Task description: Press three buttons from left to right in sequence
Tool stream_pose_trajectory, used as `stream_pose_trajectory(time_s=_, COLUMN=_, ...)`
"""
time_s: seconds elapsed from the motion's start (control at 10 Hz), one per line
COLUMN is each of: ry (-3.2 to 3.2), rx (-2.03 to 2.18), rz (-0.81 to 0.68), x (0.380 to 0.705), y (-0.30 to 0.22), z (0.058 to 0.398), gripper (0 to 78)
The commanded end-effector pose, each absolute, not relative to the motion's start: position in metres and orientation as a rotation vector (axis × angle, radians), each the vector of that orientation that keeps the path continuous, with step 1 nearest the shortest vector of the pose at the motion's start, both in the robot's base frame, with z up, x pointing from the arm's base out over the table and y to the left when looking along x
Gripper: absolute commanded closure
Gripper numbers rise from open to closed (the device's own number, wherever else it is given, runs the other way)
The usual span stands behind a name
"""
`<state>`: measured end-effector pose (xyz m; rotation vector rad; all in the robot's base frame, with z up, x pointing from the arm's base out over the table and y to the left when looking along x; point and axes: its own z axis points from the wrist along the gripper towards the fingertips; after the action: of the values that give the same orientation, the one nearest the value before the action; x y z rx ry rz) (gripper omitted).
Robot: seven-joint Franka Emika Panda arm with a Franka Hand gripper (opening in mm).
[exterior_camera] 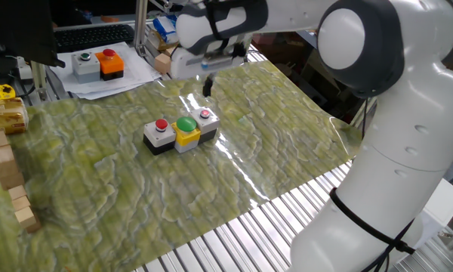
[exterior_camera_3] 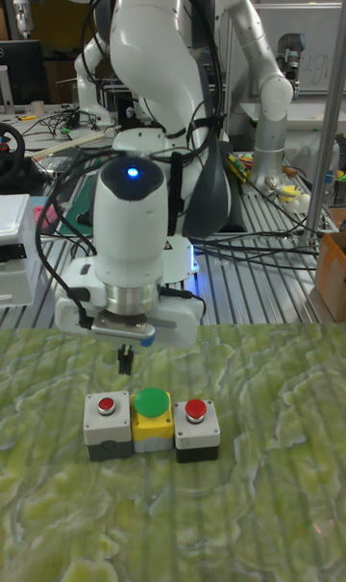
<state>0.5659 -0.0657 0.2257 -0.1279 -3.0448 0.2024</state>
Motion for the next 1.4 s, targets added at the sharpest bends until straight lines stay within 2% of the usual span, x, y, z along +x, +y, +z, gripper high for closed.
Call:
stream_pose_trajectory(time_s=0.1, ry=-3.047, rx=-0.28, rz=0.039, x=0.558, y=-0.031, z=0.188, gripper=76.2)
stream_pose_trajectory(time_s=0.9, ry=-3.077, rx=-0.281, rz=0.041, x=0.565, y=-0.03, z=0.149, gripper=76.2)
stream_pose_trajectory(time_s=1.4, ry=-3.078, rx=-0.279, rz=0.043, x=0.563, y=-0.03, z=0.143, gripper=76.2)
